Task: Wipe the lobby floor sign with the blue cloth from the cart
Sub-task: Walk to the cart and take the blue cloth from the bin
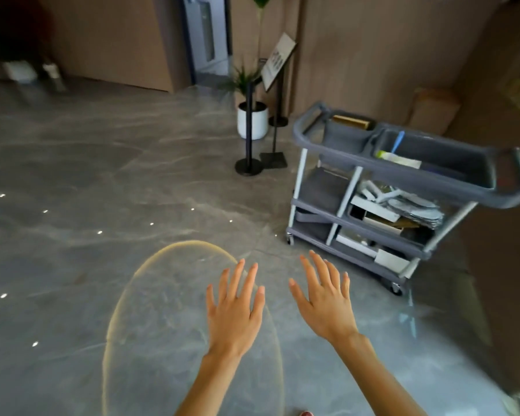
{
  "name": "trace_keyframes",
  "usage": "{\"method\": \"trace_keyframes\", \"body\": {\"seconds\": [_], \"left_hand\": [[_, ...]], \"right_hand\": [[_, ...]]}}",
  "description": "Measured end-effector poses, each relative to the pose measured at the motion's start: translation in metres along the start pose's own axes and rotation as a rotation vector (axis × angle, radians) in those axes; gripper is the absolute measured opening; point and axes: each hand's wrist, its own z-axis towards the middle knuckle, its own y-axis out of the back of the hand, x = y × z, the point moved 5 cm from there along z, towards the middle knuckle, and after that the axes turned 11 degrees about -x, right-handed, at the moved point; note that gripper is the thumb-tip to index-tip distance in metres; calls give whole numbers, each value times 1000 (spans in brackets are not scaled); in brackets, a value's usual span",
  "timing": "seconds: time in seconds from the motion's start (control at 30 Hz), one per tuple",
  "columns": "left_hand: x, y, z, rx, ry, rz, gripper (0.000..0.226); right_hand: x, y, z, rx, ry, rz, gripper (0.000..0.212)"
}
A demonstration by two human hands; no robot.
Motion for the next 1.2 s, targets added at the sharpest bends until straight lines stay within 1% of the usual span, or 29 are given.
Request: {"method": "trace_keyframes", "body": {"seconds": [0.1, 0.27, 0.47, 0.7, 0.9, 1.07, 1.2], "left_hand": [[-35, -22, 28, 12, -68, -18, 61], [-93, -61, 77, 32, -166, -24, 59], [-150, -99, 129, 42, -236, -25, 56], [-192, -144, 206, 61, -338, -56, 57], [-227, -189, 291, 88, -433, -99, 60], [-266, -217, 356, 111, -541, -166, 58], [-299, -239, 393, 127, -592, -212, 65]], "right_hand": [[-35, 8, 25, -31, -37, 4, 79], [-96, 23, 69, -61, -61, -9, 76], [-154, 38, 113, -89, -112, -78, 71], [-205, 35, 181, -106, -215, -120, 69], [-230, 28, 254, -190, -347, -64, 64], [-258, 32, 305, -254, -426, -104, 68], [-289, 35, 338, -264, -491, -121, 66]]}}
